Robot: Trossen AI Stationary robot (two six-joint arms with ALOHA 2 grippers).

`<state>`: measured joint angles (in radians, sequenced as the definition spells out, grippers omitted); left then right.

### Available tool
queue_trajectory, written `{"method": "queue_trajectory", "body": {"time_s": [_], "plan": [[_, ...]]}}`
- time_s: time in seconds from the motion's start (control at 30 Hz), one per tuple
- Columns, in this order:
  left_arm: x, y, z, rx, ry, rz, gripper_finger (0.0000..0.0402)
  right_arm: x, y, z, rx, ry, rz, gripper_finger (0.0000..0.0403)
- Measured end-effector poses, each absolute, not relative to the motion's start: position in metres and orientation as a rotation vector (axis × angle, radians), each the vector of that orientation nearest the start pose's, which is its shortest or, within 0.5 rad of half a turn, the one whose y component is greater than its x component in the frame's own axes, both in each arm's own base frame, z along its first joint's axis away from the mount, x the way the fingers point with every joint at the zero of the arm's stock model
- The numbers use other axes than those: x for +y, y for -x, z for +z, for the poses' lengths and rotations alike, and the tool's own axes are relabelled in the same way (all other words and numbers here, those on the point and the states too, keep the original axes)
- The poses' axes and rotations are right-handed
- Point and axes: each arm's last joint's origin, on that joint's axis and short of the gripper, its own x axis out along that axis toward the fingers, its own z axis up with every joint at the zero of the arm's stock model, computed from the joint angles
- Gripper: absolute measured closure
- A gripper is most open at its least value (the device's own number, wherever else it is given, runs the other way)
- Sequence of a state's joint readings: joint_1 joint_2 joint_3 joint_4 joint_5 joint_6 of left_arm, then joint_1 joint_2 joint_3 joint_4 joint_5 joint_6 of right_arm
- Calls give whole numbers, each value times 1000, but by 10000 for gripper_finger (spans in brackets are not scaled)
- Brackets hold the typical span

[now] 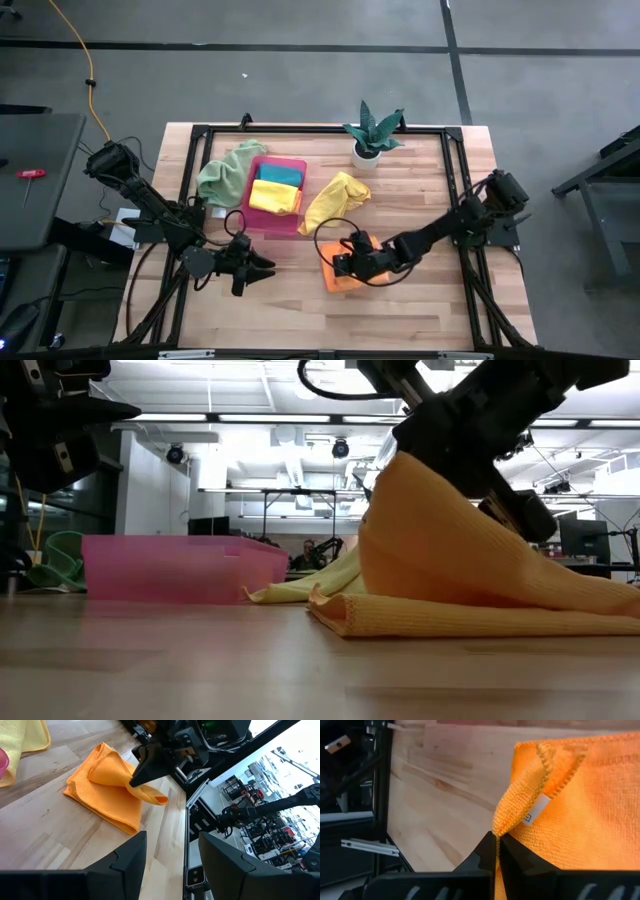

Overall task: Fold microfiber towels
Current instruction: Fold the orange microfiber cloth

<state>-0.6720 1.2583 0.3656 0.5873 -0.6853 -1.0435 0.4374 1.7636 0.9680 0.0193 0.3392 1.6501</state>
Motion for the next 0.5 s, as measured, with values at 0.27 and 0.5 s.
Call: {"method": "queue_trajectory", "body": {"time_s": [0.27,0.5], "plan": [[-126,-188,174,206,847,134,232,138,-325,163,599,-1273,-497,402],[-126,-187,174,212,841,137,232,138,-325,163,602,-1251,-491,340]]}}
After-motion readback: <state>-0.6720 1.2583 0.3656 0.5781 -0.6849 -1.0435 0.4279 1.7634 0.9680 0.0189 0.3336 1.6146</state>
